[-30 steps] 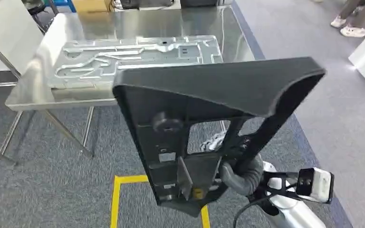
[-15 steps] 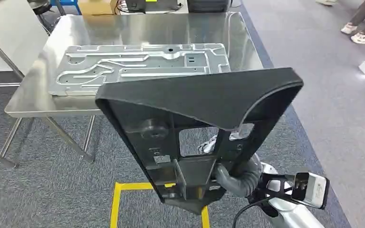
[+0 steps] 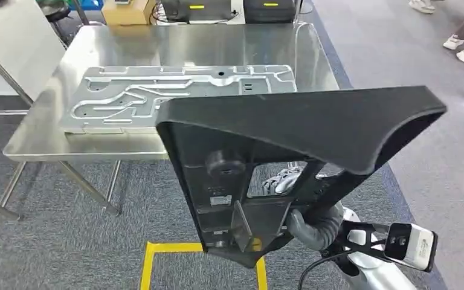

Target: Take the parts from the cabinet and place them on the table.

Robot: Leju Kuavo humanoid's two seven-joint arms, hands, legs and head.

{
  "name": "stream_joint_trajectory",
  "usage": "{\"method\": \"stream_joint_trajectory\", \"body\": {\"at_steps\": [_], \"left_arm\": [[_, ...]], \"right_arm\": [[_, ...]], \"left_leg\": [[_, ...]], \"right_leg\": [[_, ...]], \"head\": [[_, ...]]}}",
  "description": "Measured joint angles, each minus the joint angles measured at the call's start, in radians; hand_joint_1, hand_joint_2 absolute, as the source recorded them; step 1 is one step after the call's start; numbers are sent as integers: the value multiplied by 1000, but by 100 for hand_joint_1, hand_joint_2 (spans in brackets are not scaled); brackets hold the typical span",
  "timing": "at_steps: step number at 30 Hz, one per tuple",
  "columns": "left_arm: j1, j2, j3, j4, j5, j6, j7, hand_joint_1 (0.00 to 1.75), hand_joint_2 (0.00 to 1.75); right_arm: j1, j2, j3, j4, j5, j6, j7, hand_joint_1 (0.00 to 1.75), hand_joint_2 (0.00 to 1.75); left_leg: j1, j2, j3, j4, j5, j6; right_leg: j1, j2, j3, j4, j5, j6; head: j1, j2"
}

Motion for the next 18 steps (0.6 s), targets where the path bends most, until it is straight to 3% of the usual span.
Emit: {"method": "stream_joint_trajectory", "body": {"at_steps": [2, 3, 6, 7, 8, 11, 12, 13, 14, 16, 18], "left_arm": [[-1, 0, 0, 0, 0, 0, -1, 0, 0], [-2, 0, 1, 0, 0, 0, -3, 0, 0], [0, -1, 4, 0, 0, 0, -10, 0, 0], [3, -1, 4, 0, 0, -2, -11, 0, 0], [7, -2, 4, 0, 0, -3, -13, 0, 0], [11, -5, 4, 0, 0, -5, -15, 0, 0], [12, -6, 4, 0, 0, -5, -16, 0, 0], [10, -6, 4, 0, 0, -6, -17, 0, 0], [9, -6, 4, 0, 0, -7, -17, 0, 0], [12, -8, 4, 0, 0, -8, -20, 0, 0], [11, -10, 5, 0, 0, -7, -24, 0, 0]], "right_arm": [[2, 0, -4, -5, 2, 2, -7, 164, 175], [3, 0, -7, -7, 4, 3, -14, 164, 175], [29, 12, -10, -9, 27, 11, -25, 164, 175], [41, 12, -11, -10, 37, 15, -25, 164, 175], [51, 12, -12, -12, 43, 19, -25, 164, 175], [62, 12, -18, -23, 51, 29, -26, 164, 175], [66, 12, -20, -23, 53, 32, -27, 164, 175], [68, 13, -20, -24, 55, 35, -27, 164, 175], [76, 13, -24, -27, 58, 37, -27, 164, 175], [90, 13, -32, -39, 68, 50, -28, 164, 175], [104, 7, -40, -48, 82, 69, -28, 164, 175]], "left_leg": [[5, -1, 25, -15, -2, 11], [5, -1, 34, -18, -7, 18], [5, 0, 45, -18, -22, 24], [5, -1, 52, -18, -29, 23], [5, -1, 62, -18, -36, 22], [5, -1, 101, -19, -65, 14], [4, 0, 110, -18, -72, 9], [1, -2, 106, -18, -75, 2], [1, 1, 106, -20, -81, -6], [0, 2, 121, -8, -80, -18], [5, 3, 101, 47, -98, -29]], "right_leg": [[-3, -5, -4, 29, -6, 7], [-2, -9, -33, 78, -15, 10], [-4, -10, -175, 279, -109, 20], [-4, -11, -204, 305, -115, 23], [-4, -13, -213, 288, -90, 23], [-3, -21, -146, 53, 95, 12], [2, -27, -141, 23, 105, 5], [8, -29, -143, 9, 65, 0], [9, -27, -140, 11, 88, -8], [6, -22, -127, 7, 85, -21], [2, -25, -102, -3, 77, -33]], "head": [[0, 0], [0, 0], [0, 0], [0, 0], [0, 0], [0, 0], [0, 0], [1, 0], [0, 0], [0, 0], [0, 0]]}}
